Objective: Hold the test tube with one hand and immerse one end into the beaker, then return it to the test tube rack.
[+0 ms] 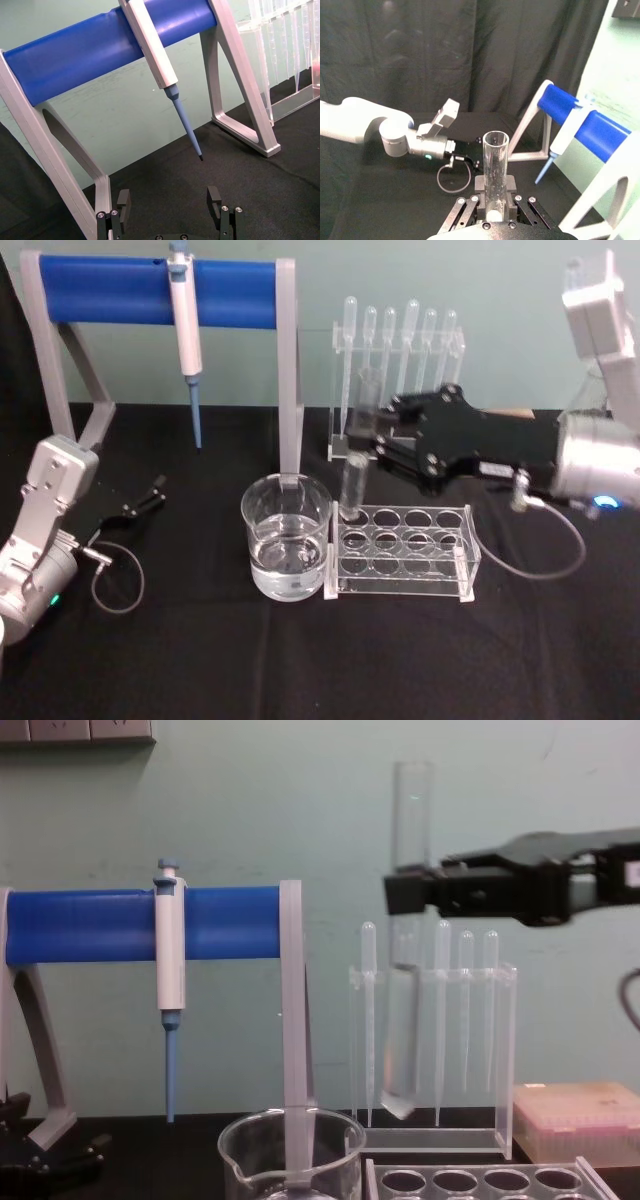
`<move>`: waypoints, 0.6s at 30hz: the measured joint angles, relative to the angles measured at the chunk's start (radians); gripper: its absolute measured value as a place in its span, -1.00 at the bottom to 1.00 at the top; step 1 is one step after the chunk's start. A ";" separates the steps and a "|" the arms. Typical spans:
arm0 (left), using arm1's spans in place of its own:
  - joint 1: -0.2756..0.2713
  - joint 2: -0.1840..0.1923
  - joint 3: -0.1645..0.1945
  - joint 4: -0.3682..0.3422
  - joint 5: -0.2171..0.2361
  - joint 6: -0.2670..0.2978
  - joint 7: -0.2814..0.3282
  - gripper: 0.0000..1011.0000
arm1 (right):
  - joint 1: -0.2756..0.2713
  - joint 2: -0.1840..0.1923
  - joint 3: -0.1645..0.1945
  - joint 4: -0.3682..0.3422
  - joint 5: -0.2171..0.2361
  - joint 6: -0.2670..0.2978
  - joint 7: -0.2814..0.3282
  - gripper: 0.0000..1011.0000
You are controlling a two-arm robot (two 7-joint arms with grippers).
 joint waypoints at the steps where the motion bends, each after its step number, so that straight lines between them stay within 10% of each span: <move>1: 0.000 0.000 0.000 0.000 0.000 0.000 0.000 0.98 | -0.014 0.010 0.006 -0.011 0.001 -0.003 -0.007 -0.55; 18: 0.000 0.000 0.000 0.000 0.000 0.000 0.000 0.98 | -0.159 0.043 0.080 0.028 -0.009 -0.068 -0.066 -0.55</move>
